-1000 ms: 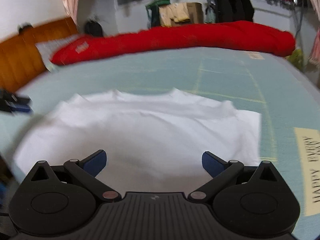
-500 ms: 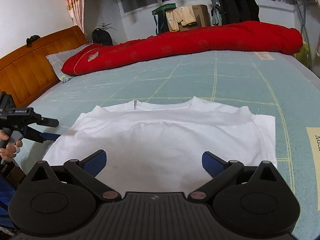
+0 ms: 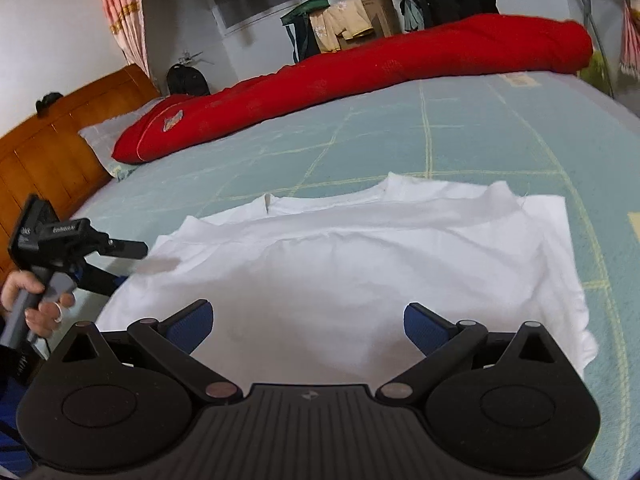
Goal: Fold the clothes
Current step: 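Roll the left tool and move it to the garment's side edge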
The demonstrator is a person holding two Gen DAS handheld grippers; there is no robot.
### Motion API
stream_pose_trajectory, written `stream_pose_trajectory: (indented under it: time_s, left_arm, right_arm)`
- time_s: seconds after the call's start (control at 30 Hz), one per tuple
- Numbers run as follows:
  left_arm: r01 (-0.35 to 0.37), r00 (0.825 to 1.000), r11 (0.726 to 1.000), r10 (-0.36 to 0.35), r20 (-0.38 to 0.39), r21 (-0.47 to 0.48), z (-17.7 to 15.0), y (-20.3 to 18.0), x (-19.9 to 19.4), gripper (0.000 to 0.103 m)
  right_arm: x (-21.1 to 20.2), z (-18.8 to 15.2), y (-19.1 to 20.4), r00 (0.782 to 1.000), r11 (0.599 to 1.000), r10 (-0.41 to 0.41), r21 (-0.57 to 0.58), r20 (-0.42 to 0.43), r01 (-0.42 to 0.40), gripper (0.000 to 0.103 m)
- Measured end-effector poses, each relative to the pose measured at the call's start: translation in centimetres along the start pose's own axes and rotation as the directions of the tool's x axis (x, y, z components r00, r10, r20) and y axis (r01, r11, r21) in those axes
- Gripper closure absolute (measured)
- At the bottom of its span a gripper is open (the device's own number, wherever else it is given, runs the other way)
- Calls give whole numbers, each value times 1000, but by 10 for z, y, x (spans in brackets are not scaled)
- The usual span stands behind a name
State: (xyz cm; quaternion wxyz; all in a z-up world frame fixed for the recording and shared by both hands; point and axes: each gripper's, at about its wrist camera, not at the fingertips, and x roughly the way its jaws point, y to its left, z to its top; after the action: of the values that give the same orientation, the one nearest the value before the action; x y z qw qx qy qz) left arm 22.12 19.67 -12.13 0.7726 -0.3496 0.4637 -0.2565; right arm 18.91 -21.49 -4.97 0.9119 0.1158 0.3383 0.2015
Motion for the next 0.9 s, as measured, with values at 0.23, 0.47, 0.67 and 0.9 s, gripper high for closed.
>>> stream_pose_trajectory:
  time_s: [0.23, 0.47, 0.67, 0.9]
  left_arm:
    - [62, 995, 998, -62, -74, -5, -9, 9, -7, 19]
    - [114, 986, 994, -113, -124, 1, 22, 10, 26, 19]
    - [147, 977, 987, -136, -164, 60, 16, 2, 28, 19]
    - [149, 965, 986, -129, -227, 75, 20, 4, 34, 20]
  right_arm:
    - [2, -2, -12, 1000, 1000, -7, 27, -10, 7, 0]
    - [0, 0, -4, 1000, 1000, -1, -11, -3, 1, 0]
    - [6, 3, 2, 1000, 1000, 5, -22, -3, -5, 0]
    - [8, 3, 5, 1000, 998, 7, -61, -12, -8, 0]
